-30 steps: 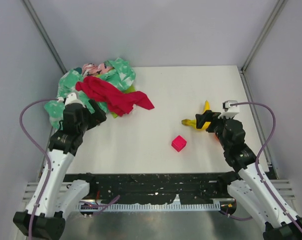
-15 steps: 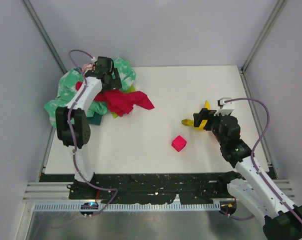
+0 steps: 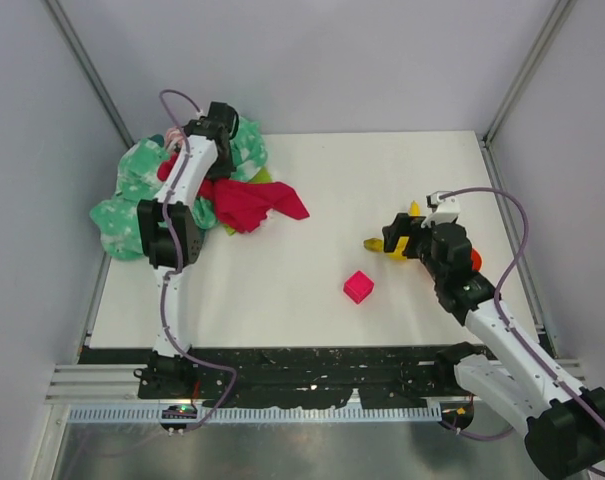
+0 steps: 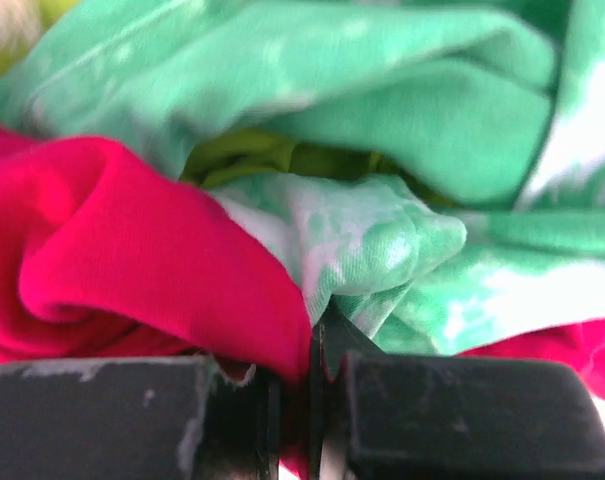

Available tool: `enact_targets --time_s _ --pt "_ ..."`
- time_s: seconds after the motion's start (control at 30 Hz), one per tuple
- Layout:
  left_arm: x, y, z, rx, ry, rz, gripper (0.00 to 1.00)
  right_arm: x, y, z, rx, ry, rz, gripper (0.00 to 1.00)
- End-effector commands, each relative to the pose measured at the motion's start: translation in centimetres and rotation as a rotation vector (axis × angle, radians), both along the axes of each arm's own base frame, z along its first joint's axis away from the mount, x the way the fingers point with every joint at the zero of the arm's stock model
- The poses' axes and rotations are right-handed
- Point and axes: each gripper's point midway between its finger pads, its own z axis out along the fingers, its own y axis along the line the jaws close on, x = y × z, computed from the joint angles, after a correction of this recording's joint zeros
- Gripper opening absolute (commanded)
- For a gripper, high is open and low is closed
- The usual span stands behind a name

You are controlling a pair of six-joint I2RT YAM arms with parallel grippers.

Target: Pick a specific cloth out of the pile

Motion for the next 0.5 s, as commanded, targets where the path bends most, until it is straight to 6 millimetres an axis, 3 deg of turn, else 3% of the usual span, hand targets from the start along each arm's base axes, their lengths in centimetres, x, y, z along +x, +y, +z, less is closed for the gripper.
enact_targets --time_s 0.0,0.13,0.17,0.2,0.23,0.27,0.3,0.33,0.37,0.4,0.43,0.47 --pt "-1.1 2.4 14.6 0.048 -0.36 0.003 0.0 1.2 1.9 3.0 0.043 -0.057 0.073 0.95" --pt "-2.9 5.8 22.2 0.071 -0.539 0.082 0.0 2.0 4.8 2.7 0.101 -0.02 0.188 0.96" --pt "-3.3 6.9 23.3 0.084 -0.556 0.108 0.0 2.3 5.9 1.7 0.11 0.016 0.215 0.96" --pt "-3.6 7.9 24.2 0.1 -0.572 0.133 0.0 2.8 7.0 2.5 0.117 0.008 0.238 0.96" --pt "-3.8 8.9 24.6 0.115 -0.571 0.156 0.0 3.2 8.5 1.3 0.099 0.05 0.263 0.97" --pt "-3.9 9.7 24.7 0.127 -0.565 0.171 0.0 3.4 11.2 1.7 0.085 0.057 0.321 0.97" --pt "-4.1 10.6 24.8 0.138 -0.558 0.19 0.0 3.6 12.5 1.3 0.058 0.063 0.34 0.97" --pt "-4.1 11.4 24.7 0.145 -0.552 0.209 0.0 3.8 15.6 1.5 0.047 0.064 0.401 0.97" --pt "-4.1 12.0 24.5 0.146 -0.545 0.224 0.0 4.3 17.7 3.4 0.058 0.025 0.44 0.97" --pt "-4.1 12.5 24.1 0.139 -0.532 0.229 0.0 4.1 20.6 1.5 0.048 0.063 0.495 0.98" --pt "-4.0 12.5 23.6 0.128 -0.523 0.232 0.0 4.9 22.7 3.7 0.091 0.029 0.516 0.99" --pt "-4.2 13.8 23.2 0.122 -0.509 0.258 0.0 5.3 24.9 0.9 0.076 0.093 0.546 1.0"
